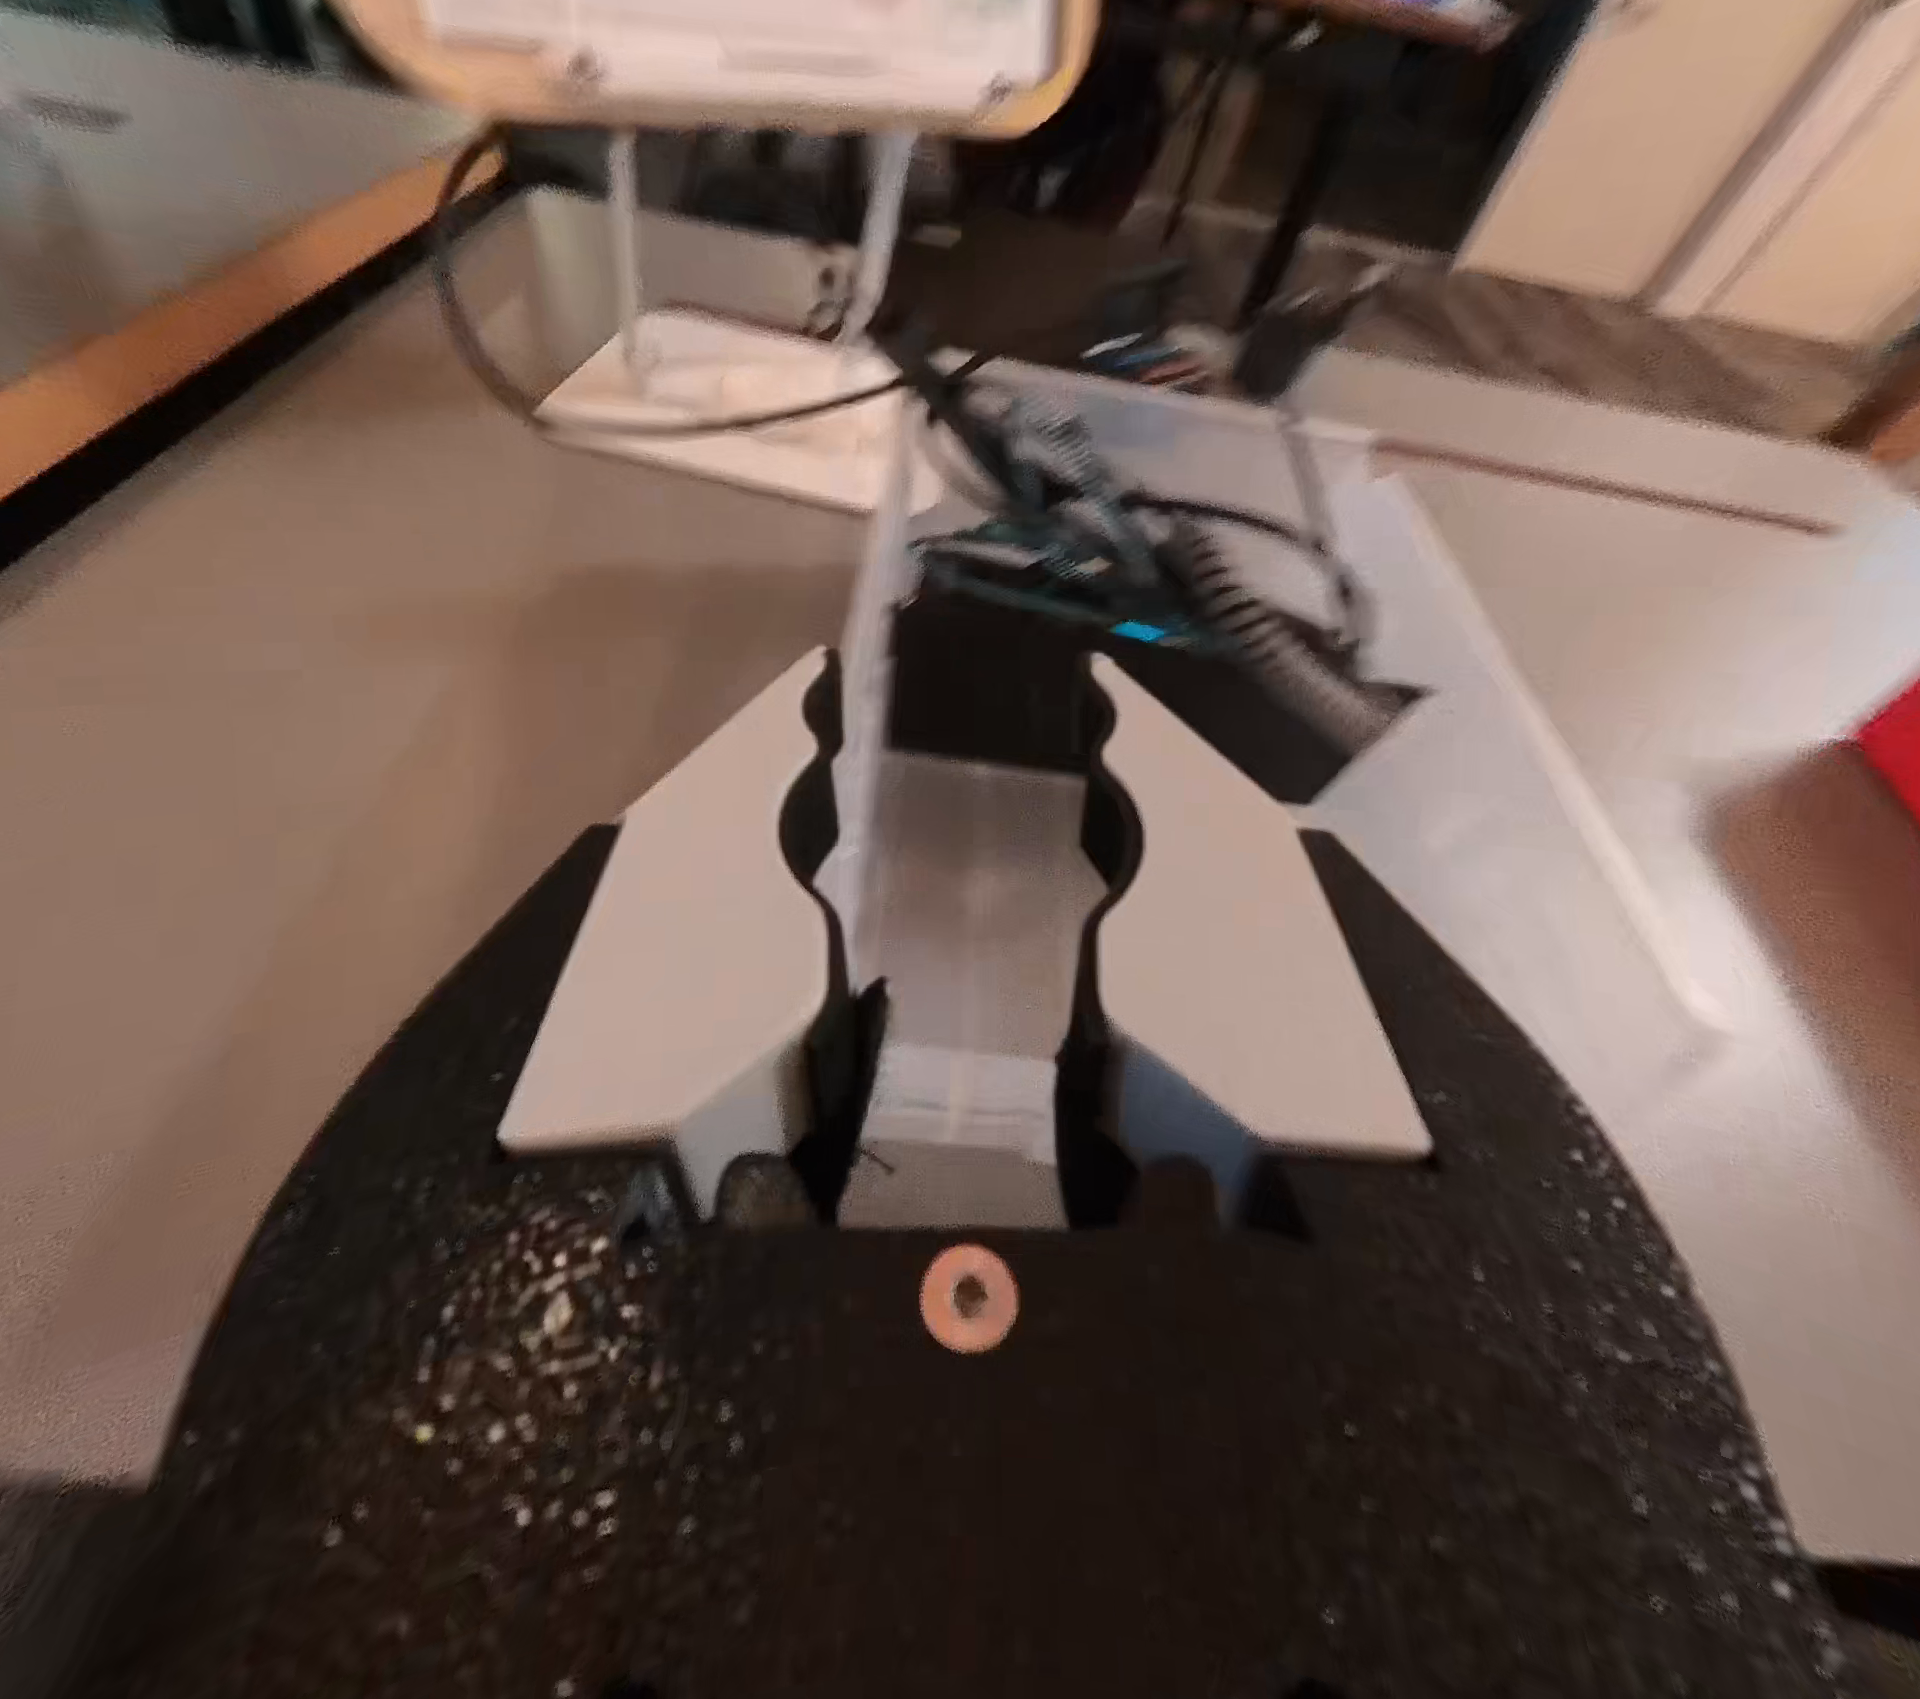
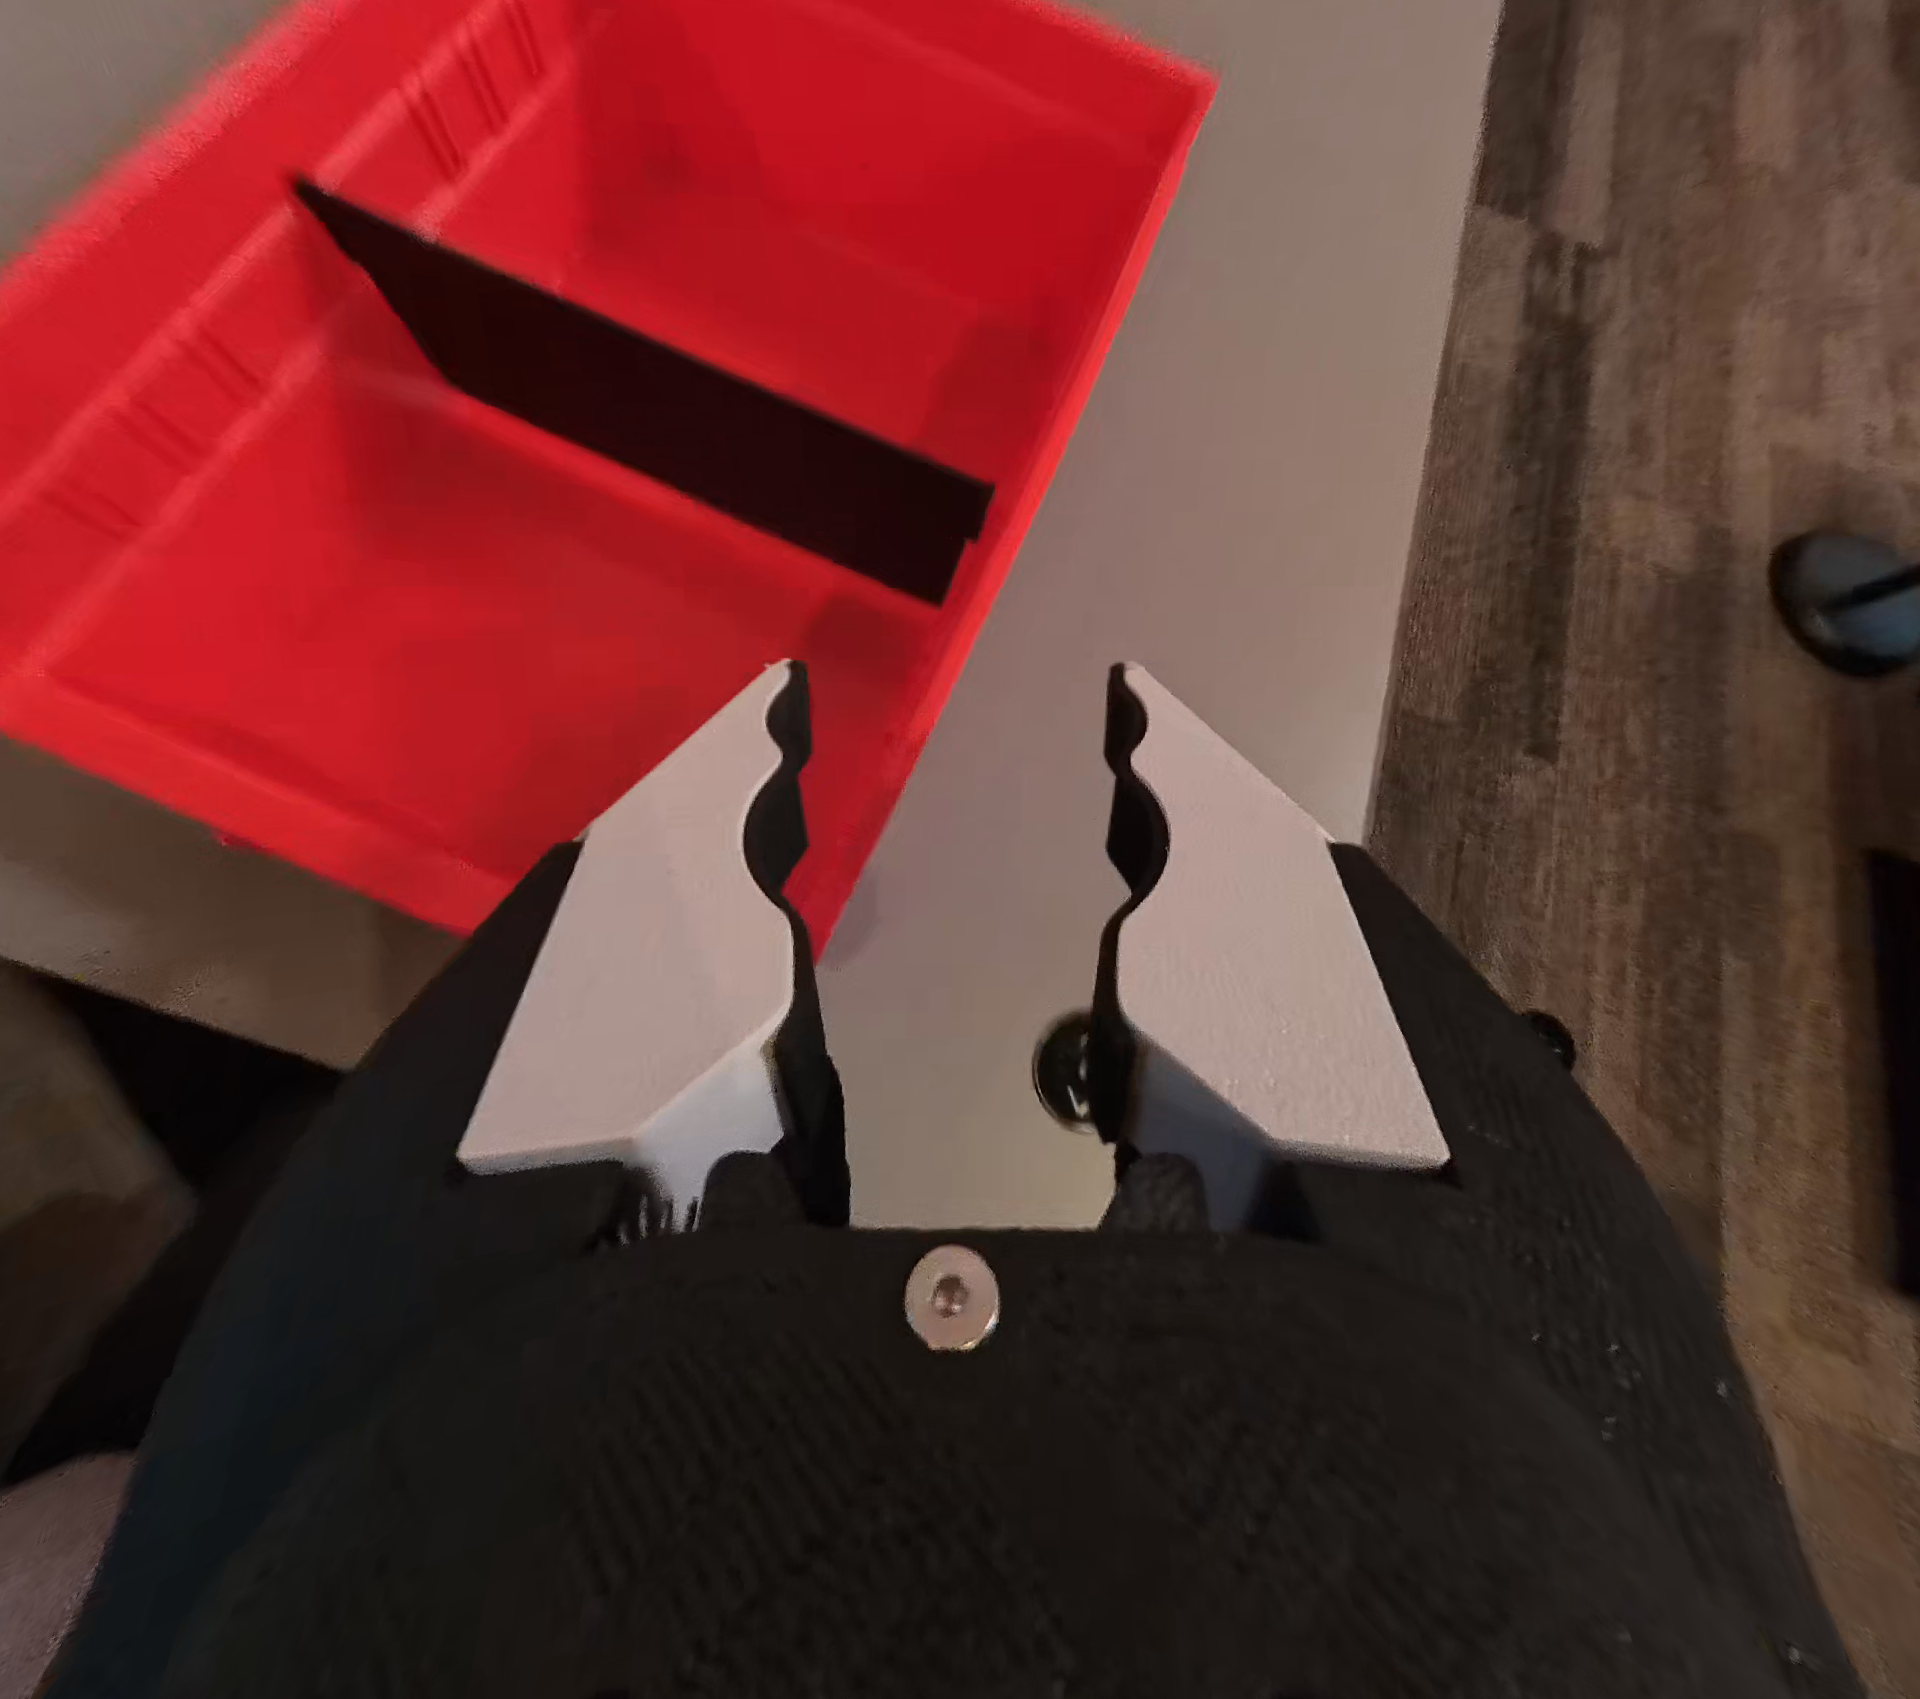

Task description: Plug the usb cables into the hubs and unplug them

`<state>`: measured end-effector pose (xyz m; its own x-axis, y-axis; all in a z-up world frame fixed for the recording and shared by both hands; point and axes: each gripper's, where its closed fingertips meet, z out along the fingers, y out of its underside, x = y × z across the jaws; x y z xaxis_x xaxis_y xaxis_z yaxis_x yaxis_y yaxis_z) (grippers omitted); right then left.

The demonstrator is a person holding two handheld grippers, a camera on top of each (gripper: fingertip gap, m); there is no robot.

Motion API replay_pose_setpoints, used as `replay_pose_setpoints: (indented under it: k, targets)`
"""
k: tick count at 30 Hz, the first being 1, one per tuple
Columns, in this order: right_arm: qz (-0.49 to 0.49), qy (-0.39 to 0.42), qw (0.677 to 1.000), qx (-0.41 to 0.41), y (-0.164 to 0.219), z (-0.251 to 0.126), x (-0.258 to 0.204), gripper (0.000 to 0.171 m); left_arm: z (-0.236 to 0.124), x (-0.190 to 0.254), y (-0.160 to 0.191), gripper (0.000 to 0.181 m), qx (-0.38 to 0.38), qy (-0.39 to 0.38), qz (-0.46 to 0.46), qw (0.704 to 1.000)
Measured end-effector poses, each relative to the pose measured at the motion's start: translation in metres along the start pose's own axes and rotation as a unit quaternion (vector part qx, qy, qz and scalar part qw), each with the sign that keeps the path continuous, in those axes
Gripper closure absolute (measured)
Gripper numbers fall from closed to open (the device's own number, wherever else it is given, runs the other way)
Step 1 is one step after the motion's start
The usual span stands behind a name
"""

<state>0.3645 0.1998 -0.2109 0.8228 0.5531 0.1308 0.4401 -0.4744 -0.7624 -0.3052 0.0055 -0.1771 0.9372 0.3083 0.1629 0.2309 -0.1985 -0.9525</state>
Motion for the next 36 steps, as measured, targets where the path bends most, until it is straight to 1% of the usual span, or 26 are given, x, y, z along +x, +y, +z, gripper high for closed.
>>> replay_pose_setpoints:
  k: [1, 3, 5, 8, 9, 10, 12, 13, 14, 16, 18, 20, 22, 23, 24, 26, 27, 30, 31, 34, 36]
  targets:
    - [0.009, 0.008, 1.0, 0.028, -0.012, -0.006, 0.001, 0.115, -0.005, 0.017, -0.01, 0.135, 0.017, 0.028, 0.006, 0.999]
    - [0.021, 0.035, 0.996, 0.085, -0.036, -0.019, 0.005, 0.116, -0.007, 0.041, -0.027, 0.13, 0.032, 0.065, 0.017, 0.997]
    - [0.011, 0.044, 0.991, 0.128, -0.055, -0.031, 0.001, 0.119, 0.006, 0.052, -0.043, 0.13, 0.028, 0.081, 0.043, 0.995]
    - [-0.017, 0.053, 0.986, 0.16, -0.071, -0.039, -0.006, 0.124, 0.05, 0.051, -0.067, 0.137, 0.002, 0.103, 0.061, 0.993]
    - [-0.026, 0.054, 0.985, 0.162, -0.073, -0.039, -0.008, 0.125, 0.069, 0.046, -0.069, 0.139, -0.021, 0.099, 0.068, 0.993]
    - [-0.034, 0.056, 0.985, 0.162, -0.075, -0.039, -0.01, 0.126, 0.089, 0.034, -0.069, 0.139, -0.05, 0.073, 0.086, 0.992]
    - [-0.048, 0.062, 0.984, 0.161, -0.077, -0.038, -0.013, 0.128, 0.128, 0.007, -0.055, 0.139, -0.133, 0.021, 0.118, 0.984]
    - [-0.054, 0.062, 0.984, 0.16, -0.078, -0.037, -0.014, 0.128, 0.144, 0.0, -0.046, 0.139, -0.171, 0.016, 0.108, 0.979]
    - [-0.059, 0.062, 0.984, 0.157, -0.079, -0.036, -0.016, 0.129, 0.157, -0.004, -0.039, 0.135, -0.197, 0.015, 0.092, 0.976]
    - [-0.067, 0.063, 0.984, 0.151, -0.078, -0.034, -0.018, 0.13, 0.178, -0.011, -0.036, 0.126, -0.214, 0.004, 0.064, 0.975]
    - [-0.075, 0.066, 0.985, 0.139, -0.076, -0.031, -0.018, 0.131, 0.192, -0.023, -0.041, 0.115, -0.216, -0.026, 0.047, 0.975]
    - [-0.08, 0.073, 0.986, 0.127, -0.073, -0.029, -0.017, 0.131, 0.199, -0.036, -0.046, 0.111, -0.227, -0.058, 0.051, 0.971]
    - [-0.084, 0.074, 0.986, 0.123, -0.073, -0.028, -0.017, 0.132, 0.202, -0.047, -0.039, 0.104, -0.264, -0.08, 0.047, 0.96]
    - [-0.084, 0.073, 0.986, 0.123, -0.073, -0.027, -0.017, 0.132, 0.203, -0.049, -0.032, 0.099, -0.289, -0.079, 0.031, 0.954]
    - [-0.084, 0.071, 0.986, 0.122, -0.072, -0.026, -0.018, 0.132, 0.204, -0.048, -0.026, 0.098, -0.305, -0.07, 0.012, 0.95]
    - [-0.085, 0.07, 0.987, 0.118, -0.072, -0.025, -0.018, 0.132, 0.209, -0.046, -0.02, 0.105, -0.309, -0.049, -0.032, 0.949]
    - [-0.087, 0.07, 0.987, 0.116, -0.071, -0.024, -0.018, 0.133, 0.212, -0.045, -0.019, 0.115, -0.307, -0.036, -0.047, 0.95]
    - [-0.092, 0.068, 0.987, 0.114, -0.071, -0.024, -0.02, 0.133, 0.22, -0.034, -0.019, 0.16, -0.281, 0.017, -0.097, 0.955]
    - [-0.094, 0.067, 0.987, 0.113, -0.07, -0.023, -0.021, 0.133, 0.222, -0.03, -0.02, 0.165, -0.273, 0.03, -0.112, 0.955]
    - [-0.096, 0.067, 0.987, 0.11, -0.07, -0.023, -0.021, 0.133, 0.219, -0.027, -0.025, 0.167, -0.26, 0.043, -0.065, 0.963]
    - [-0.094, 0.065, 0.987, 0.11, -0.07, -0.022, -0.021, 0.133, 0.213, -0.016, -0.046, 0.169, -0.223, 0.055, -0.028, 0.973]
